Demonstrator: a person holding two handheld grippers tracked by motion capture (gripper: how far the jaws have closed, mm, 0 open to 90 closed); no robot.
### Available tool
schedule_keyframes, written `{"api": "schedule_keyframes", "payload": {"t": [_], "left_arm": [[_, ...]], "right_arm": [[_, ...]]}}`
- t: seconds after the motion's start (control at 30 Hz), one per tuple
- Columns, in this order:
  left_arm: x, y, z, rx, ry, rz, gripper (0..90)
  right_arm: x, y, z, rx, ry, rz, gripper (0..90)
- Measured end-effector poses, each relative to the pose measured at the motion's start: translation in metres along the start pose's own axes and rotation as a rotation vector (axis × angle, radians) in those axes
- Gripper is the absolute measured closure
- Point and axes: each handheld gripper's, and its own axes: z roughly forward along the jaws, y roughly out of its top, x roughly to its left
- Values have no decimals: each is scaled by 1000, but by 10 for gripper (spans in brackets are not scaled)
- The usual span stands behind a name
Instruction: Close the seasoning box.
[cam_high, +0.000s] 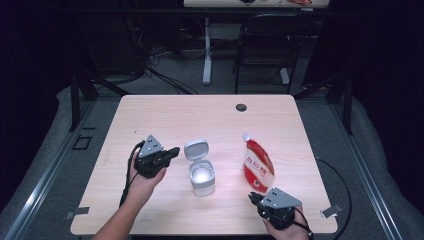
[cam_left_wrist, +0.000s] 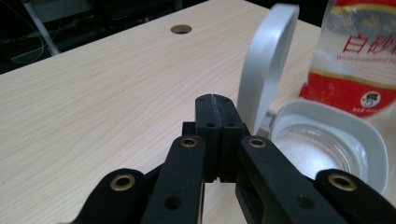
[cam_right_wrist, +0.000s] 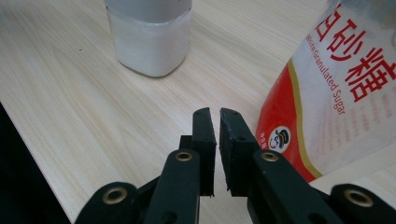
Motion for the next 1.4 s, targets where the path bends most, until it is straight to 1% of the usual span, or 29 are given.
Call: {"api": "schedule_keyframes", "payload": {"t": [0.1, 0.13, 0.23, 0.3, 0.5, 0.63, 0.8, 1.13, 1.23, 1.27, 1.33, 1.4], "left_arm": [[2, 4, 1, -8, -6, -9, 900], [2, 8, 2, -4, -6, -3, 900], [1, 14, 5, 2, -1, 11, 900], [1, 15, 6, 1, -2, 11, 900], [-3, 22, 9, -4, -3, 10, 900], [-5, 26, 9, -15, -9, 12, 900], [-8, 28, 8, -22, -16, 14, 900], [-15, 29, 5, -20, -37, 41, 900], [-24, 28, 4, -18, -59, 61, 900], [-24, 28, 4, -18, -59, 61, 900], [-30, 26, 2, -16, -68, 79, 900], [-31, 25, 1, -16, -75, 82, 900]], "right_arm": [[0, 0, 0, 0, 2, -1, 832], [1, -1, 0, -13, -1, 2, 819], [0, -1, -1, -17, -5, 2, 804], [-1, -2, -1, -25, -8, 8, 796], [-2, -3, -1, -26, -5, 20, 767], [-1, -3, -1, -22, -3, 14, 753], [-1, -3, -2, -25, -3, 16, 741], [-1, -3, -2, -33, 2, 22, 725], [-1, -3, -2, -36, 4, 22, 718], [-1, -3, -3, -35, 2, 21, 716], [0, -3, -3, -38, 1, 24, 712], [0, -3, -3, -39, 1, 25, 711]]}}
